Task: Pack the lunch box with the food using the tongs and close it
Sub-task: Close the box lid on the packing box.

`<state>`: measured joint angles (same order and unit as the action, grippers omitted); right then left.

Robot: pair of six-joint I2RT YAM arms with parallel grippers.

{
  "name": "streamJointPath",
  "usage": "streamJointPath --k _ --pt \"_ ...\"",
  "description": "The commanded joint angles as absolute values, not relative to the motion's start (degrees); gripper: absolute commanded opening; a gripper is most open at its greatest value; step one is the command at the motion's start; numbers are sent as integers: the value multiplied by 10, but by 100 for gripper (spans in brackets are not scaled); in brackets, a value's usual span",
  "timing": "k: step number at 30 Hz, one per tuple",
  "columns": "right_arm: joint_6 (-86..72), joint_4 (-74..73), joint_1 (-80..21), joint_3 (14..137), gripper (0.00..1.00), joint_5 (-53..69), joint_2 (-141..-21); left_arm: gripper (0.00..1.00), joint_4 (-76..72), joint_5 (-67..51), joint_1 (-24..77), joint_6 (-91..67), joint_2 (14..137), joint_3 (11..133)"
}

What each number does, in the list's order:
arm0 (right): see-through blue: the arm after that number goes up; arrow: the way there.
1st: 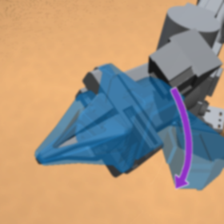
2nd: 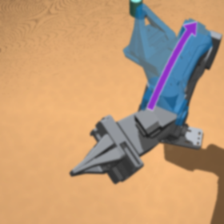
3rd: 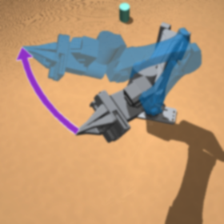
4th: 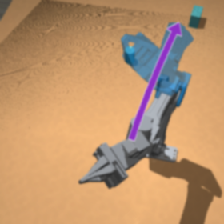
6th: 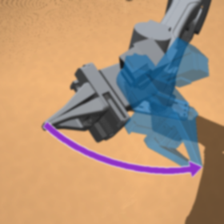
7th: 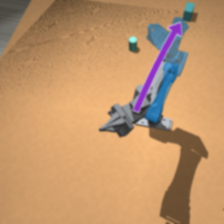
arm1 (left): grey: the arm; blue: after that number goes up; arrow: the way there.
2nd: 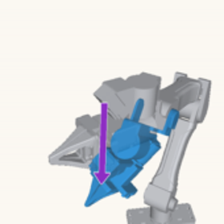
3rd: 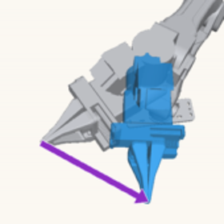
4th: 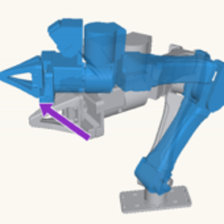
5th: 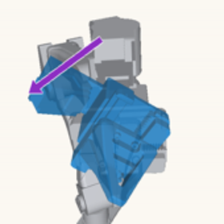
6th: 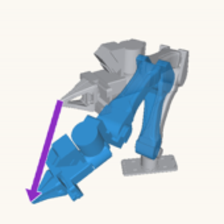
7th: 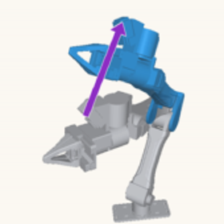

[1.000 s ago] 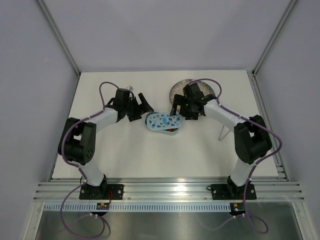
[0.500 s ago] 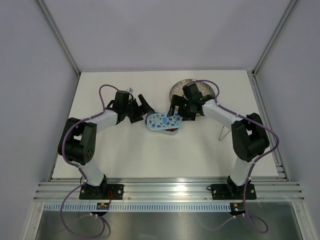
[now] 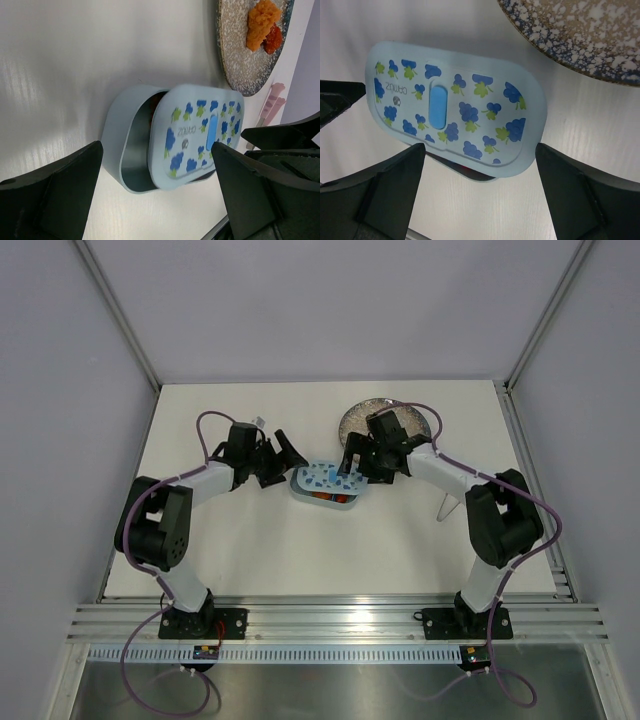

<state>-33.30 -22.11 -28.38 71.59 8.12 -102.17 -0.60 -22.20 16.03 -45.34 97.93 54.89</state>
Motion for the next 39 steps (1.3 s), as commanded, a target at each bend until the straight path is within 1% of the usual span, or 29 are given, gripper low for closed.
streamJointPath --k 1,12,20,26,28,31,32,39 --pt "-336 -207 -285 709 100 51 -989 93 -33 -234 156 -456 952 547" --pt "-340 -199 -284 703 99 69 -995 93 -35 -236 156 -457 947 546" --pt "-343 -209 -279 700 99 27 -957 93 -26 -231 151 -449 940 546" --pt "-380 -133 -236 622 99 90 -934 93 -5 -216 149 -432 926 554" --pt "-401 -106 -218 604 97 121 -936 94 -3 -217 147 -431 927 560" --pt "-428 -52 -204 576 91 159 -947 93 -2 -221 144 -430 933 570" --pt "-433 -29 -203 569 87 168 -958 94 -2 -222 143 -431 933 571" --pt "-502 67 -197 541 76 202 -1001 93 11 -222 143 -426 926 567"
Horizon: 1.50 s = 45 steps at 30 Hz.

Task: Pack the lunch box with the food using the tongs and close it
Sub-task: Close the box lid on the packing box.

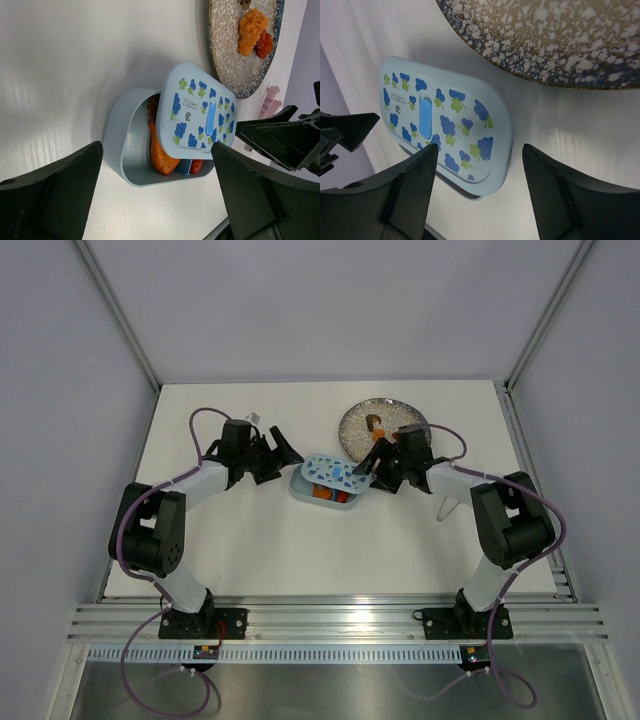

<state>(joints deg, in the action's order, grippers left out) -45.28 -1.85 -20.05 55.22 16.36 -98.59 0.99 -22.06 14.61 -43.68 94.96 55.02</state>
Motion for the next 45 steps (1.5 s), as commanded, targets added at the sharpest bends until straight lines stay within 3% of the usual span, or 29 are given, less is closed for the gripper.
streamJointPath --k 1,11,24,29,45 --pt "-509 76 -197 537 75 205 -1005 93 12 -221 142 -425 924 566" --pt "-555 160 -197 489 49 197 -998 93 21 -222 135 -418 914 562" --pt "-509 121 -197 493 7 186 -945 93 19 -220 134 -418 921 560" --pt "-506 157 -197 476 0 218 -917 93 14 -221 135 -422 927 558" --pt "-623 473 -197 377 0 316 -909 94 14 -221 122 -422 911 550"
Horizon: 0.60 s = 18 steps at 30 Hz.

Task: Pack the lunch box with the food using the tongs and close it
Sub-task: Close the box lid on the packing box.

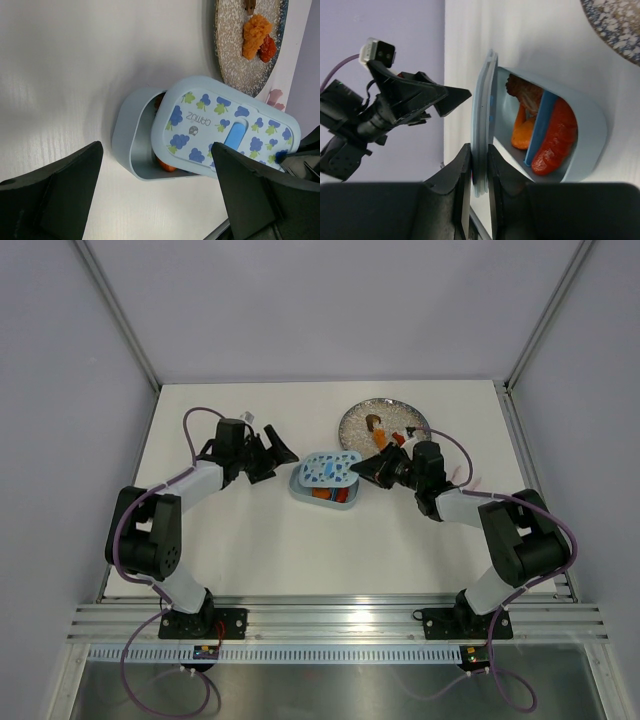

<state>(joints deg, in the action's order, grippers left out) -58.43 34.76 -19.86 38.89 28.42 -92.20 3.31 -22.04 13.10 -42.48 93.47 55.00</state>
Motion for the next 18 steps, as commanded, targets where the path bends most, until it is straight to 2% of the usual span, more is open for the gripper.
streamJointPath --k 1,9,18 --pt "-634 485 -197 374 0 319 -911 93 13 -221 121 -422 911 550" --pt "-685 579 -197 354 0 337 -927 93 14 -224 113 -422 901 548" --pt "-741 680 -197 340 0 342 -998 93 13 -227 111 -422 897 542"
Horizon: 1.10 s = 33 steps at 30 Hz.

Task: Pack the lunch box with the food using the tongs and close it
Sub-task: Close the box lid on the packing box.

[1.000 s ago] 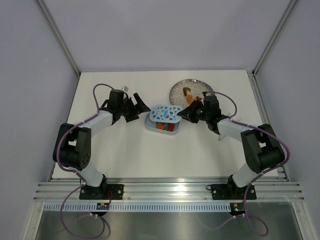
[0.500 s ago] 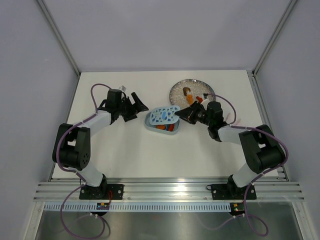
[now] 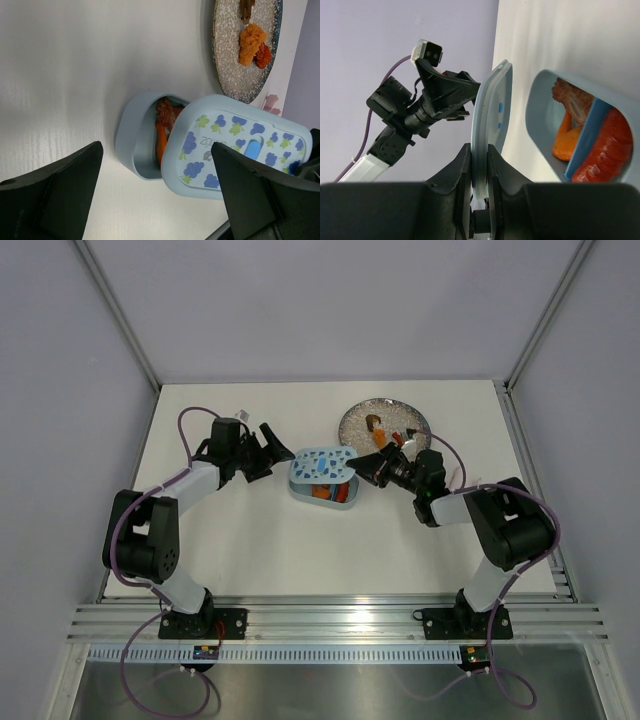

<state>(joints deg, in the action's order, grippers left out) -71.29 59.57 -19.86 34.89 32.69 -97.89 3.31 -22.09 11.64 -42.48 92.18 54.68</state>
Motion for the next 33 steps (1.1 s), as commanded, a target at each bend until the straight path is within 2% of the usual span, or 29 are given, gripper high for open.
streamJointPath --k 1,18,21,23,26,28,29,33 --pt "-744 685 -196 338 0 341 -1010 93 14 -227 110 -421 896 542" --pt "-770 741 -197 323 0 348 -1118 93 12 -231 110 -422 904 543" --pt "-759 704 -197 326 13 348 -1112 93 11 -231 110 -422 905 543" --pt "-746 655 -197 326 29 341 -1089 93 11 -232 110 -423 909 544" --pt "-698 568 -197 336 43 323 -1050 93 8 -234 109 -425 911 543" --pt "-653 462 -197 353 52 311 -1006 93 5 -236 110 -425 913 542" --pt "-634 387 -197 370 63 296 -991 93 4 -236 111 -426 913 543" --pt "-560 238 -197 407 79 258 -920 93 3 -236 110 -429 917 543"
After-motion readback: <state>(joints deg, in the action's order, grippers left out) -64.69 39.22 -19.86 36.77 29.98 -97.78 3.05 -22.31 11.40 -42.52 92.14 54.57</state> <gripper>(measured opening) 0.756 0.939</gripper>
